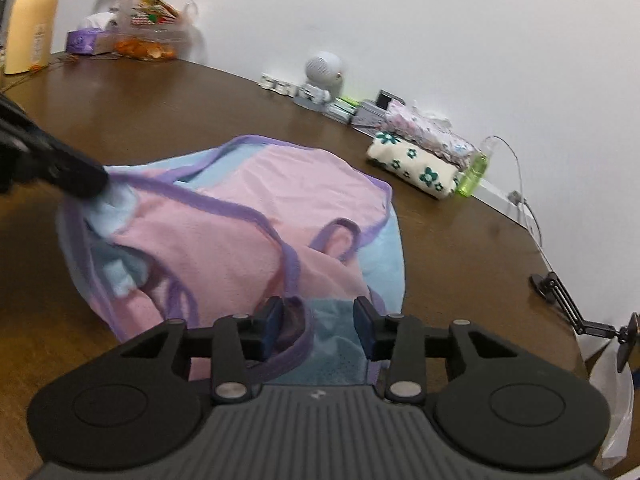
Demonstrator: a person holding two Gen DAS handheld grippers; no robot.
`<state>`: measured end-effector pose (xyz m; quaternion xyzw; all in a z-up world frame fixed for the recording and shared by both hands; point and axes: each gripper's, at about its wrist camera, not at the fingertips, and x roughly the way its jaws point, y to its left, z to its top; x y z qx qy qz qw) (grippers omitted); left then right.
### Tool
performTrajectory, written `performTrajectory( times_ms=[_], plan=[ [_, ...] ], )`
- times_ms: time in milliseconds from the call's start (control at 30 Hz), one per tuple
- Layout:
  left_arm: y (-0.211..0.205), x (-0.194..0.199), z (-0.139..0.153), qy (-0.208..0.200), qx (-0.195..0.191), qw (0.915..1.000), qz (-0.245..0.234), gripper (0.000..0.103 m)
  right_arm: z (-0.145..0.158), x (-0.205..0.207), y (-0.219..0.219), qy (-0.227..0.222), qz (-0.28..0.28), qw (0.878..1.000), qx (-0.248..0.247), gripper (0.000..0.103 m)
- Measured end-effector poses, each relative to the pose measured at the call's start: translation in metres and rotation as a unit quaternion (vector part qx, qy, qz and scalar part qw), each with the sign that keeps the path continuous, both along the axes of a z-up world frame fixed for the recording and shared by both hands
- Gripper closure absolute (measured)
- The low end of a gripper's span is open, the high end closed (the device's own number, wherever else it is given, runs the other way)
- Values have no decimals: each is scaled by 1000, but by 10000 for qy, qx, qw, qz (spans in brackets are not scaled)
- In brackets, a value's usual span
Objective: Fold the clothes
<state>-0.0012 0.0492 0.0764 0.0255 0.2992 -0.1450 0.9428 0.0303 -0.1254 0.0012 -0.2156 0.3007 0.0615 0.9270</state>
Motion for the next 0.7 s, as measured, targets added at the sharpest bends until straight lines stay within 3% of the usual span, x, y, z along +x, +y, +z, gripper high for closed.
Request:
performTrajectory(
  times_ms=[233,300,400,533,600,700],
  plan=[
    [-10,-42,2,-673,378,9963,-385,101,-5,-16,12,-493,153,9954,-812,67],
    [-8,-53,4,-820,234,9952,-482,101,-10,-20,16,-555,204,9937,-948,64],
    [0,-61,10,-809,-102,9957,-434,101,-17,-28,23,-603,306,9910,-1154,63],
    [-1,-63,2,-754,-64,9965,-344,101,-23,-36,28,-694,368,9878,-1342,70],
    [-3,-63,-5,-682,-11,9972,-306,101,-16,-42,24,-700,311,9896,-1220,80],
    [-6,-62,-15,-573,69,9980,-248,101,2,-59,10,-836,129,9923,-907,81]
  ],
)
